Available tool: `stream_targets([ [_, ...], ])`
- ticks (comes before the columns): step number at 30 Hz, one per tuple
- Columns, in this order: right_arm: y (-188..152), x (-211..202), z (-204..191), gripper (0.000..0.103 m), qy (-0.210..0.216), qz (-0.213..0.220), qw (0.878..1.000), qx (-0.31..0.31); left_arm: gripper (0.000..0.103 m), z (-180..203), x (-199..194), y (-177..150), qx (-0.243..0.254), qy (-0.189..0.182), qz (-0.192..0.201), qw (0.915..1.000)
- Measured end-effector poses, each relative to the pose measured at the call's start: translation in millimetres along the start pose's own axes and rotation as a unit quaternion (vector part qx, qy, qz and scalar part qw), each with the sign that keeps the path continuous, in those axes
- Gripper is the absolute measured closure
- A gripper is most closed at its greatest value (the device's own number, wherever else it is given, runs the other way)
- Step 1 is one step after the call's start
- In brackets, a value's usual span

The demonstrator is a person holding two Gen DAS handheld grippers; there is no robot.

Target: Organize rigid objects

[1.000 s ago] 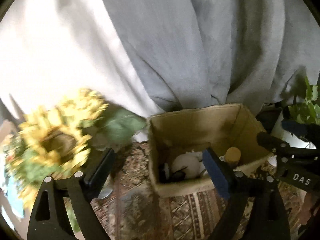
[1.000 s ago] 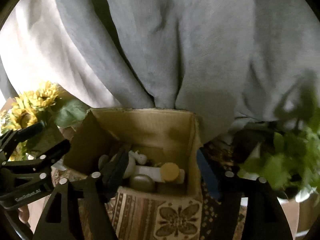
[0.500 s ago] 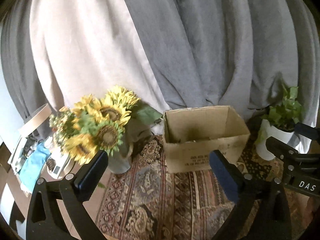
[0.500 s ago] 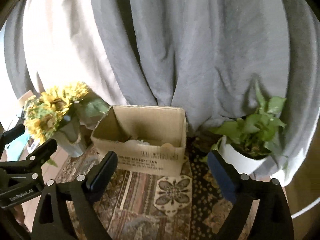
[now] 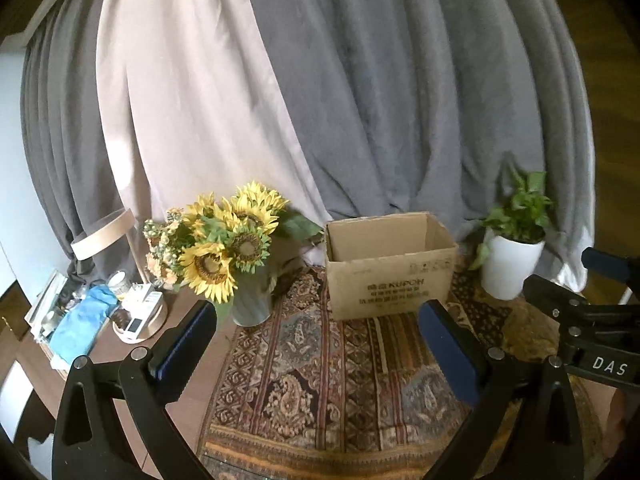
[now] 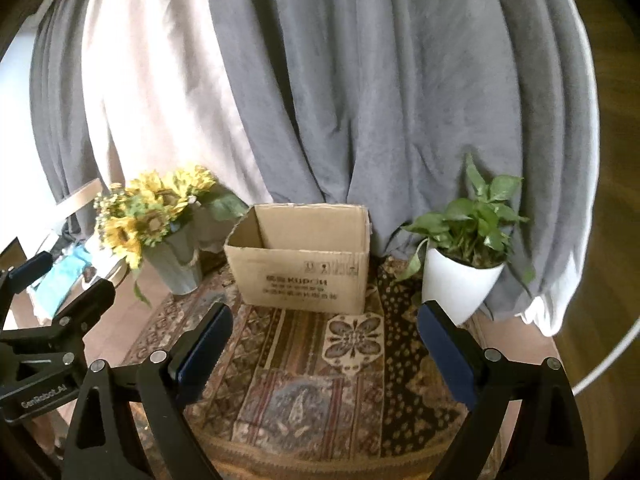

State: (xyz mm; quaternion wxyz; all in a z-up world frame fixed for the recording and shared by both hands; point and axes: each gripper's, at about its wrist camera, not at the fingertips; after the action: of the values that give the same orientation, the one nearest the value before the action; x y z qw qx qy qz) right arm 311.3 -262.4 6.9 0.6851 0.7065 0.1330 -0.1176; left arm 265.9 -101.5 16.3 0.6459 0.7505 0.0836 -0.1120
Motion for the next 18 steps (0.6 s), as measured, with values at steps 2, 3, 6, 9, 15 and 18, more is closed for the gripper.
stream_targets([
  [2,-4.5,-17.1,-5.5,0.008,-0.005,0.004,1.0,0.001,0.0,-4.7,-18.8,-4.1,-0.001,-0.01,0.002,0.9999],
  [3,-7.7,-27.5,-9.3,0.008,-0.008,0.005,1.0,0.002,0.0,-6.3,-25.6,-5.5,0.0,-0.012,0.003,0.9999],
  [6,-15.4,-53.4,-17.7,0.008,-0.017,0.01,1.0,0.007,0.0,-12.4,-49.6,-11.2,0.008,-0.022,0.007,0.9997],
  [9,-24.7,-80.2,-26.7,0.008,-0.031,0.013,0.999,0.015,0.0,-19.5,-73.7,-17.7,0.016,-0.029,0.012,0.9994],
  [15,-45.0,-129.2,-44.4,0.008,-0.048,0.017,0.998,0.028,0.0,-33.6,-118.4,-27.0,0.022,-0.043,0.022,0.9986],
  [18,-51.1,-150.8,-51.9,0.008,-0.053,0.021,0.998,0.028,0.0,-40.1,-137.9,-29.6,0.018,-0.043,0.025,0.9986],
])
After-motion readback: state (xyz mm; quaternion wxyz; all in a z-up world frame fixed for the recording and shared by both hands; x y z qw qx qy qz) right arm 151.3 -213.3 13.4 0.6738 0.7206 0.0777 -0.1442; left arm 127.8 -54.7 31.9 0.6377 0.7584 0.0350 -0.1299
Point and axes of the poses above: each gripper's, at about its wrist camera, not at the fingertips, and x roughly the way its jaws point, z to its right, y to its top, and after that the axes turned 11 degrees about z, right-handed
